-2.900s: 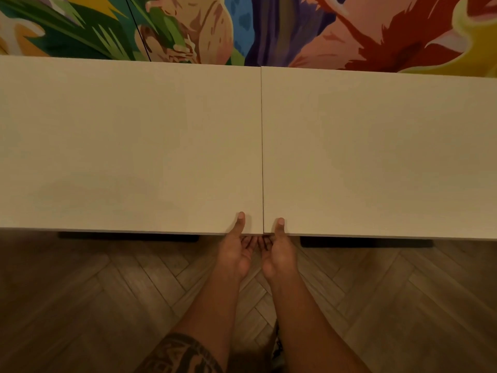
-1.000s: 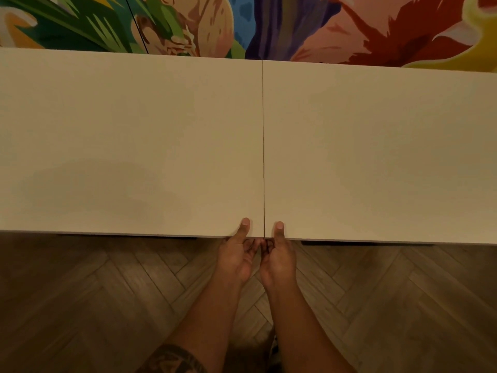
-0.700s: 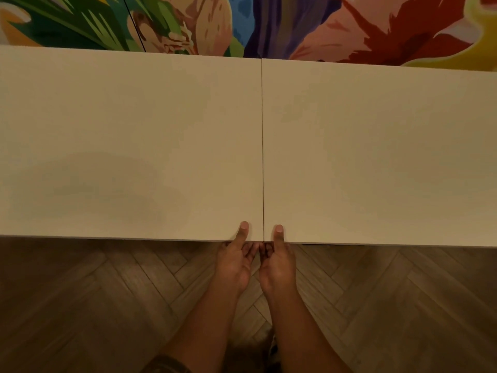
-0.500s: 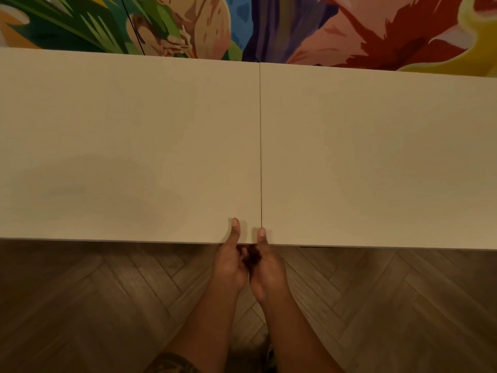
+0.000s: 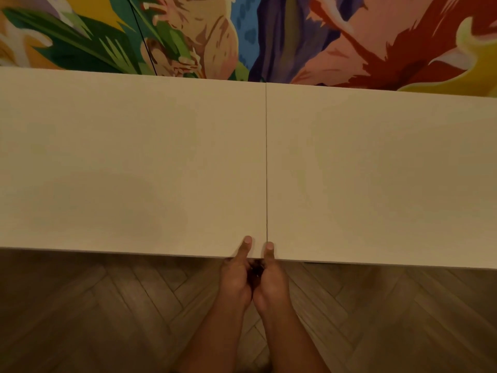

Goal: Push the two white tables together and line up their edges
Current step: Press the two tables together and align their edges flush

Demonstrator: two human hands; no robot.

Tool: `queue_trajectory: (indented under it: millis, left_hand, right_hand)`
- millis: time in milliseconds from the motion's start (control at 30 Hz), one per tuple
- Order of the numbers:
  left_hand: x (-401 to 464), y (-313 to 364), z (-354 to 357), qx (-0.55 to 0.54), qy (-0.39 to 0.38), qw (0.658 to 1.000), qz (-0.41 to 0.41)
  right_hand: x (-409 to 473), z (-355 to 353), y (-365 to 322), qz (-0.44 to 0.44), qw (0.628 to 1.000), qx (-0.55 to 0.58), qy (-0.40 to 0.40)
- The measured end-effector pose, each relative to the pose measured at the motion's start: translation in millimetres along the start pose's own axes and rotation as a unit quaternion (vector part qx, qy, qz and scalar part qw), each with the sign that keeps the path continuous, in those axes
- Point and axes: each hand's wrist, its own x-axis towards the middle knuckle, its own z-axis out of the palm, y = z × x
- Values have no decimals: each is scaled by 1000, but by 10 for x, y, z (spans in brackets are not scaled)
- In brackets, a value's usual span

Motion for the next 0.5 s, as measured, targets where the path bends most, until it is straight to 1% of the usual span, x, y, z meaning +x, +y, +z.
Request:
queue_trajectory:
  millis: [100,200,367,433,500]
  left_hand:
    - [5,-3,-1,8,-4,1000,8]
    - [12,-4,1,5,12,1000,17]
    - [-26,7,27,7,24,1000,0]
    - [-24,17,19,7,14,1000,-7]
    - [-17,36,-10,-1,4,1000,-17]
  right_hand:
    - [-26,26,-19,-3,1000,8,8]
    - [-60,24,-37,-8,1000,17,6]
    - [-64,23,-36,-16,999,30,8]
    - [-56,-5,-18,-18,1000,17,7]
    - [-58,-70,3,-14,1000,14,-10]
